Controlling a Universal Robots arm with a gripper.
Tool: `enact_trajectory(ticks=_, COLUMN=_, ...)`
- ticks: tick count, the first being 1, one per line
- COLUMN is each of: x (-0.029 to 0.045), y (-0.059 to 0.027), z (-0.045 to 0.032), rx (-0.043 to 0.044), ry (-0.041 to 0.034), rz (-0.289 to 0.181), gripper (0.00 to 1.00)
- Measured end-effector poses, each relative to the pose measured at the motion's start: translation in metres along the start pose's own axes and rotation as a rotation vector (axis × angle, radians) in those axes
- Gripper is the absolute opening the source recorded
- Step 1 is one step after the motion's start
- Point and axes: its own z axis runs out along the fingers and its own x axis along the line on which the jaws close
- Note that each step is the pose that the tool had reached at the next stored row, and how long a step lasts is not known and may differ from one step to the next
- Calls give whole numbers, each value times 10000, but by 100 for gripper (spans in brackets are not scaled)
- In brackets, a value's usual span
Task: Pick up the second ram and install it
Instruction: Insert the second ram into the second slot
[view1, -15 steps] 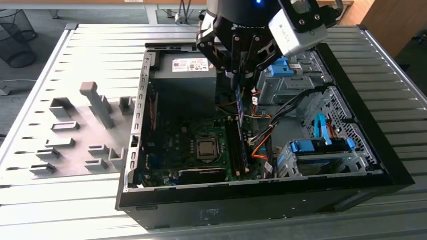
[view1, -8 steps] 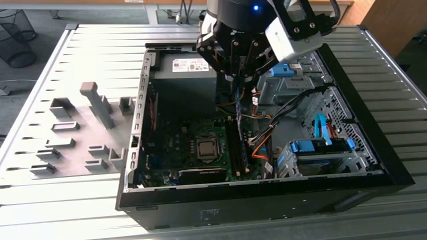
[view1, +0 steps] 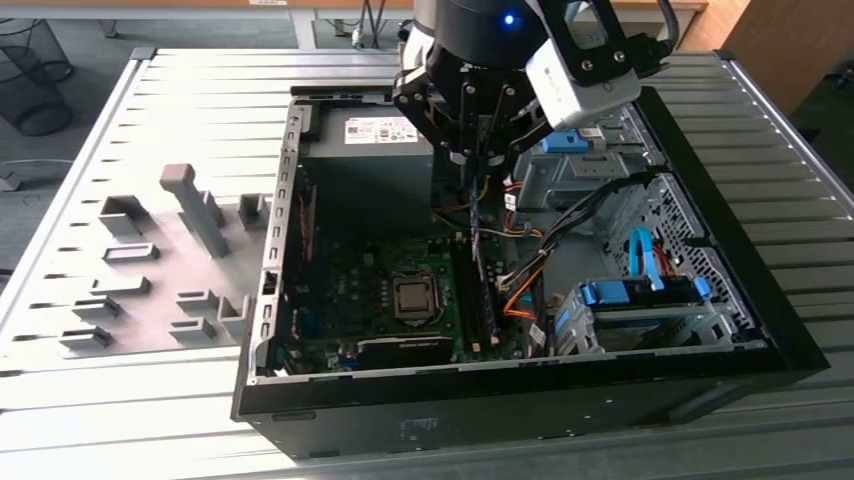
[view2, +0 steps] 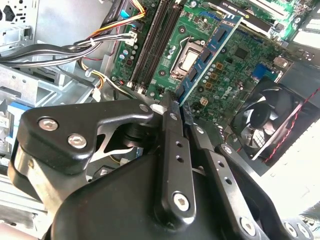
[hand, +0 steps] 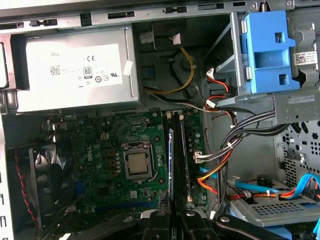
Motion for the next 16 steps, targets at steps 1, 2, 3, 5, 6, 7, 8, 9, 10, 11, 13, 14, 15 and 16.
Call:
enact_trajectory(ticks=1, x=0, y=0, z=0, rx=0, ry=0, rz=0, gripper=14)
enact_trajectory(ticks=2, x=0, y=0, z=0, rx=0, ry=0, rz=0, gripper=14)
enact_trajectory(ticks=3, x=0, y=0, z=0, rx=0, ry=0, rz=0, gripper=14)
enact_trajectory(ticks=5, x=0, y=0, z=3, rx=-1, ry=0, rz=0, gripper=14)
enact_trajectory(ticks=6, x=0, y=0, z=5, rx=-2, ry=-1, rz=0, gripper=14)
enact_trajectory(ticks=7, x=0, y=0, z=7, rx=-2, ry=0, rz=0, gripper=14)
enact_trajectory(ticks=8, x=0, y=0, z=9, rx=-1, ry=0, rz=0, gripper=14)
enact_trajectory(ticks=9, x=1, y=-2, z=15, rx=-2, ry=0, rz=-5, gripper=14)
enact_trajectory(ticks=10, x=1, y=-5, z=22, rx=-4, ry=-1, rz=-53, gripper=14)
enact_trajectory(ticks=11, x=0, y=-6, z=31, rx=-4, ry=-1, rz=-147, gripper=14)
enact_trajectory(ticks=13, x=0, y=-6, z=63, rx=-3, ry=-2, rz=-177, gripper=14)
enact_trajectory(ticks=14, x=0, y=-6, z=81, rx=4, ry=-2, rz=-175, gripper=14)
enact_trajectory(ticks=15, x=-1, y=-6, z=98, rx=7, ry=-2, rz=-174, gripper=14)
enact_trajectory(ticks=16, x=-6, y=-5, z=117, rx=7, ry=-2, rz=-176, gripper=14)
